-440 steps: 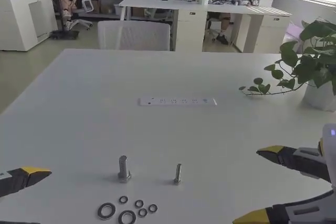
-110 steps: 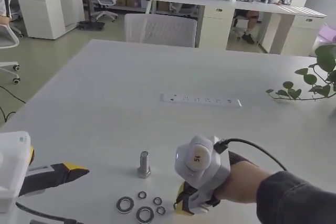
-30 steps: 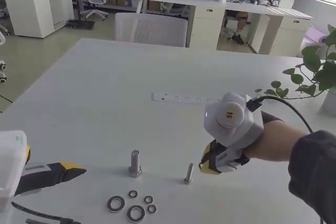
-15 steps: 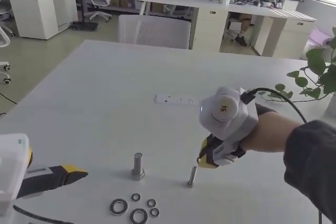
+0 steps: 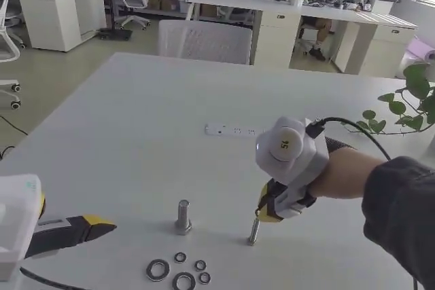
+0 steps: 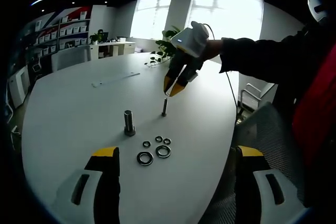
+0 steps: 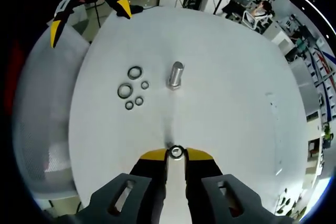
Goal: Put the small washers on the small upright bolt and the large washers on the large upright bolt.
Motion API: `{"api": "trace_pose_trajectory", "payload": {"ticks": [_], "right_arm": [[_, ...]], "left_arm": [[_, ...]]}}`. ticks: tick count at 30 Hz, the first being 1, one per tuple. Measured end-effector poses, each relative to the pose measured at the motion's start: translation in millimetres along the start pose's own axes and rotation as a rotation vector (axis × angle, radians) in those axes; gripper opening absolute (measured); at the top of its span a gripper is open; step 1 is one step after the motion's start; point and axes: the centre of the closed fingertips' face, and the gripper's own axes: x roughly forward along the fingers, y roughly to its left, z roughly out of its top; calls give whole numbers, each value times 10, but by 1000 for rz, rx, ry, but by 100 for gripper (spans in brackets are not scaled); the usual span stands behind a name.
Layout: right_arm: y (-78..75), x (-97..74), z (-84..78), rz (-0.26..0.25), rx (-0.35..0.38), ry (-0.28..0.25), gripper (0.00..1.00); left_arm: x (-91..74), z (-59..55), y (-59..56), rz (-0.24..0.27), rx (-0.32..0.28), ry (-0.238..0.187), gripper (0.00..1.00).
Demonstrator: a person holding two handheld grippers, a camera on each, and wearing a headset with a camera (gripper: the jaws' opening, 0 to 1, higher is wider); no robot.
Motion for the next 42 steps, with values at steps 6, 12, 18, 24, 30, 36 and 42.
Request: {"api": "trace_pose_trajectory", "payload": {"ticks": [6,12,18,24,30,36,42], "right_arm": [[0,44,-5,12,-4,8,12],[0,81,-14,23,-4,14,12],[-12,111,-30,30,-5,21,12],[-5,128,-54,36,-3,25,12],[-7,162,-68,42,0,28,12],[10,209,-83,50,6,32,12],[21,250,-105,56,14,33,12]], "left_arm": [[-2,-13,10,3,-4,1,91],[-5,-18,21,6,-8,0,91],[0,-21,29,7,-11,1,91],[6,-15,38,9,-13,-1,91],[15,-20,40,9,-15,1,91],[14,-25,50,12,-18,0,90],[19,-24,52,12,-18,1,90]]}}
